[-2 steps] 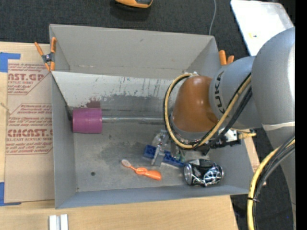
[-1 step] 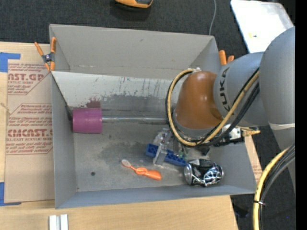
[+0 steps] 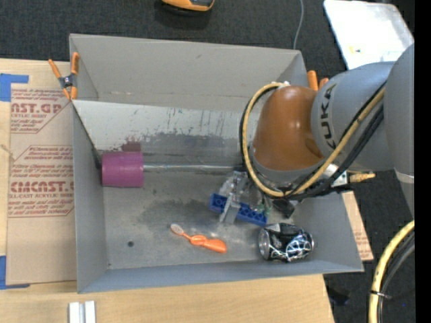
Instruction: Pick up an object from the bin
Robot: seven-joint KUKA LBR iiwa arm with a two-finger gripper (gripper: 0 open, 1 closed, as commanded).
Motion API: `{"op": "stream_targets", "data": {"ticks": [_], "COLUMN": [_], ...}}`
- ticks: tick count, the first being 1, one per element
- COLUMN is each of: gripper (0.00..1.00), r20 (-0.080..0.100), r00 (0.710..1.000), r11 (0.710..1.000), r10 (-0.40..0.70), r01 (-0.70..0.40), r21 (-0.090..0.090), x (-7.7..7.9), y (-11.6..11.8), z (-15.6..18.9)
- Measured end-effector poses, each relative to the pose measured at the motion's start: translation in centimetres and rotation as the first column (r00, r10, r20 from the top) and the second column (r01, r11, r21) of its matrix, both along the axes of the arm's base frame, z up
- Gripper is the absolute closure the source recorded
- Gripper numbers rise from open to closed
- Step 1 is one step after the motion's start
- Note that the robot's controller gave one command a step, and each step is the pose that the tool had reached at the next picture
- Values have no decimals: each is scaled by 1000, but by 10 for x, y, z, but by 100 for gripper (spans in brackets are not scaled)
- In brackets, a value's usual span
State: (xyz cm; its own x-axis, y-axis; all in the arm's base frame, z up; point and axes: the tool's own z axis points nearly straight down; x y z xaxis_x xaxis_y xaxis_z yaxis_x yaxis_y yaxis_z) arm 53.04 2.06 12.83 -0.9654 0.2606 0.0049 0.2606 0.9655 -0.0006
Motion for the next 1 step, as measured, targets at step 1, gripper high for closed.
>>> {"op": "stream_targets", "data": {"ticks": [1], "gripper": [100], "r20": [0], "r00": [1000], "r11": [1000], "r10": [0], "r01": [0], "r21": [0], "x": [0], "y": [0], "z": [52]}}
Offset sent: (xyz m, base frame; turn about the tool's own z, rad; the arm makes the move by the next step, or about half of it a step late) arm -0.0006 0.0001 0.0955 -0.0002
